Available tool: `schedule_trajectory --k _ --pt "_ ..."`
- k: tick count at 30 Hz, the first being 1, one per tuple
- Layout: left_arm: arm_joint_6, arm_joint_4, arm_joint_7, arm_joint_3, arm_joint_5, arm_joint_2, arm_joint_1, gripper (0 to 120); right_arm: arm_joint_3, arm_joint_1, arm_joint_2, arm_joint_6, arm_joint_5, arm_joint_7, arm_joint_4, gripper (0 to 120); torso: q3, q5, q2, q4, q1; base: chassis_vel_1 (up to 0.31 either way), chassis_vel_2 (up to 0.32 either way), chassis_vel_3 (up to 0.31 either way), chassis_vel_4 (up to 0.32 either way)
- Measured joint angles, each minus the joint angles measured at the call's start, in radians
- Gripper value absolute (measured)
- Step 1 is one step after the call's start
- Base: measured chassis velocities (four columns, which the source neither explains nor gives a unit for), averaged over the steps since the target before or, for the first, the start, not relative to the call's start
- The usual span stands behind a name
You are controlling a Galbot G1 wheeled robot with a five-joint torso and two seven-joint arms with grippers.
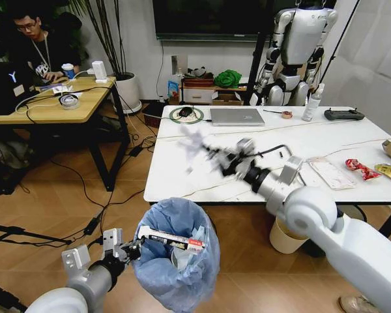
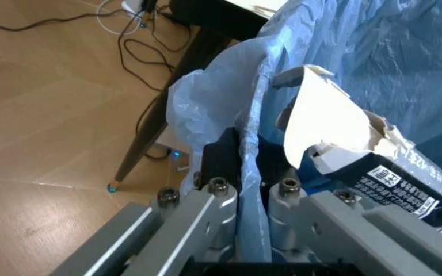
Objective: Pick up the trash bin and place the trash from the table into it.
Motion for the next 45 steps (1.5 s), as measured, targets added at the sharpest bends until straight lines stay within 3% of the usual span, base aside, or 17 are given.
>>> schedule_trajectory --k 3,17,26,34,45 --pt "0.002 0.004 0.0 0.001 -0.007 0.009 -0.006 0 -0.111 0.077 -0.001 -0.063 0.067 0.036 0.028 0 0.0 0.0 0.0 0.0001 0.0 0.0 0.0 0.0 0.0" --pt "0.008 0.009 -0.004 -0.016 -0.023 0.012 -0.02 0 -0.256 0.234 0.019 -0.244 0.236 0.097 0.047 0 0.0 0.0001 0.0 0.0001 0.0 0.0 0.0 0.0 0.0" --pt "0.017 0.016 -0.01 -0.014 -0.021 0.006 -0.025 0 -0.358 0.351 0.065 -0.406 0.306 0.243 0.027 0 0.0 0.0 0.0 0.0001 0.0 0.0 0.0 0.0 0.0" --pt "0.021 0.015 -0.021 -0.023 -0.031 0.006 -0.04 0 -0.378 0.299 0.064 -0.454 0.3 0.335 -0.016 0 0.0 0.0002 0.0 -0.0002 0.0 0.0 0.0 0.0 0.0" --pt "0.023 0.012 -0.024 -0.02 -0.031 -0.001 -0.042 0 -0.38 0.239 0.07 -0.452 0.272 0.353 -0.03 0 0.0 0.0002 0.0 -0.0001 0.0 0.0 0.0 0.0 0.0"
